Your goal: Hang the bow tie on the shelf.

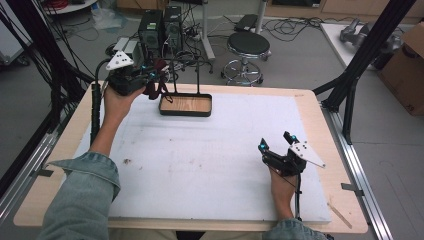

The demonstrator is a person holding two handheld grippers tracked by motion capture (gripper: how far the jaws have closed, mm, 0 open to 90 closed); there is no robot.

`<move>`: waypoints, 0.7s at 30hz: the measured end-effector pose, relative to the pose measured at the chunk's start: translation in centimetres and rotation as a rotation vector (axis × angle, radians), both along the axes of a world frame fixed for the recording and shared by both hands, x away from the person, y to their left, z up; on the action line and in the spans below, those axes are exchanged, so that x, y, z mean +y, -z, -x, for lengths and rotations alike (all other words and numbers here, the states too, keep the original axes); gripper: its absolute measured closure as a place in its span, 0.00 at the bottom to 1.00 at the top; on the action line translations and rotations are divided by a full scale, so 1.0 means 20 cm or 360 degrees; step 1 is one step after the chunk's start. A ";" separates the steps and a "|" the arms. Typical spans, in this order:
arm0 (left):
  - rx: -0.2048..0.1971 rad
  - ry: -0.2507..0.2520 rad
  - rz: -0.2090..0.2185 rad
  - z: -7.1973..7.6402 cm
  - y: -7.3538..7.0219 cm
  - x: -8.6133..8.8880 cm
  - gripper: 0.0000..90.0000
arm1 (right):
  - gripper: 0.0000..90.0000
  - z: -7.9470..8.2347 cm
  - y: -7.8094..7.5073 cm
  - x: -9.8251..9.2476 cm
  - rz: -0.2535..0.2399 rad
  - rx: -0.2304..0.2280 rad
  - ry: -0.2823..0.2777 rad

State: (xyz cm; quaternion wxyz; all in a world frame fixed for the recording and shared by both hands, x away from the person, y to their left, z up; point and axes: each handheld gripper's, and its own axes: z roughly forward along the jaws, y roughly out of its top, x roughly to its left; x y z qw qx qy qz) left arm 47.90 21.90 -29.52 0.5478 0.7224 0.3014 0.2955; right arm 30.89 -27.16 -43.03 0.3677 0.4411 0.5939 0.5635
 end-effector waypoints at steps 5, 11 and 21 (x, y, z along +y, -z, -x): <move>0.0029 -0.0015 0.0016 -0.05 0.01 -0.01 0.85 | 0.12 0.00 0.00 0.00 0.0002 0.0006 -0.0014; 0.0027 -0.0048 0.0016 -0.12 -0.01 -0.01 0.85 | 0.12 0.00 0.00 0.00 -0.0002 0.0013 -0.0018; 0.0035 -0.0155 -0.0021 -0.18 0.00 0.04 0.85 | 0.12 -0.01 0.00 0.00 -0.0007 0.0020 -0.0034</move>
